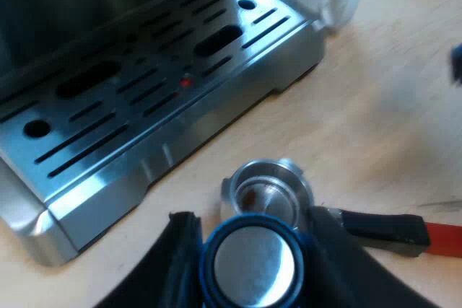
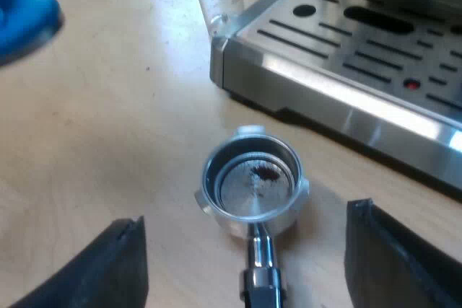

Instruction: Grind coffee beans and then tamp

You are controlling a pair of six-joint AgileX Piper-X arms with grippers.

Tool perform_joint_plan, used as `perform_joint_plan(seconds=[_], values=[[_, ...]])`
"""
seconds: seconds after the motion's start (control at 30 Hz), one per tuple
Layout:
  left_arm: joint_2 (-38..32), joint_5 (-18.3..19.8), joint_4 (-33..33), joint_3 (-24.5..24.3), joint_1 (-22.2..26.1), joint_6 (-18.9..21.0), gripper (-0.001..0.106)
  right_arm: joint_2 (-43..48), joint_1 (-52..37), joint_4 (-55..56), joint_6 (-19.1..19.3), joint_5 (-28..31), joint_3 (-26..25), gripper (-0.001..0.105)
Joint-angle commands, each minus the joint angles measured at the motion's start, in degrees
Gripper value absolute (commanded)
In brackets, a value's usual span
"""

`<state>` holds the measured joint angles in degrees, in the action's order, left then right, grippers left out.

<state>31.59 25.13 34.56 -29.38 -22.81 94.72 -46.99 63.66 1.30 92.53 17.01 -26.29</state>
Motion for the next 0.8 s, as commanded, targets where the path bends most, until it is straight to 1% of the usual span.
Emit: perform_joint_plan(seconds=[0.03, 0.1, 0.13, 0.2, 0.27, 0.43, 0.53, 0.7, 0.77, 0.8], values=[[0.8, 0.4, -0.1, -1.2, -2.6, 0.2, 0.009, 0.4, -0.2, -4.1, 0.7, -0.6, 2.0, 0.060], [1.9, -0.3, -0.1, -1.6, -4.7, 0.2, 0.009, 0.4, -0.2, -5.5, 0.9, -0.5, 3.2, 0.060], [2.8, -1.6, -0.3, -1.8, -5.9, 0.2, 0.009, 0.4, -0.2, -6.5, 1.9, -0.5, 4.0, 0.060], [4.3, -2.7, -0.7, -2.0, -7.5, 0.2, 0.009, 0.4, -0.2, -7.8, 3.4, -0.5, 5.1, 0.060], [6.2, -2.7, -1.3, -2.3, -8.8, 0.2, 0.009, 0.4, -0.2, -9.2, 4.2, -0.5, 5.9, 0.060], [11.9, -2.7, -3.4, -5.0, -11.8, 0.2, 0.009, 0.4, -0.2, -9.3, 4.2, -0.5, 6.0, 0.060], [14.7, -3.1, -5.5, -6.5, -12.4, 0.2, 0.009, 0.4, -0.2, -9.3, 4.1, -0.5, 6.0, 0.060], [19.1, -2.6, -6.7, -8.3, -12.4, -0.4, 0.009, 0.4, -0.2, -9.3, 4.1, -0.5, 6.0, 0.060], [20.3, -1.6, -6.7, -8.7, -12.4, -2.0, 0.009, 0.4, -0.2, -9.3, 4.1, -0.5, 6.0, 0.060], [21.1, -1.0, -6.7, -8.9, -12.4, -4.1, 0.009, 0.4, -0.2, -9.3, 4.1, -0.5, 6.0, 0.060]])
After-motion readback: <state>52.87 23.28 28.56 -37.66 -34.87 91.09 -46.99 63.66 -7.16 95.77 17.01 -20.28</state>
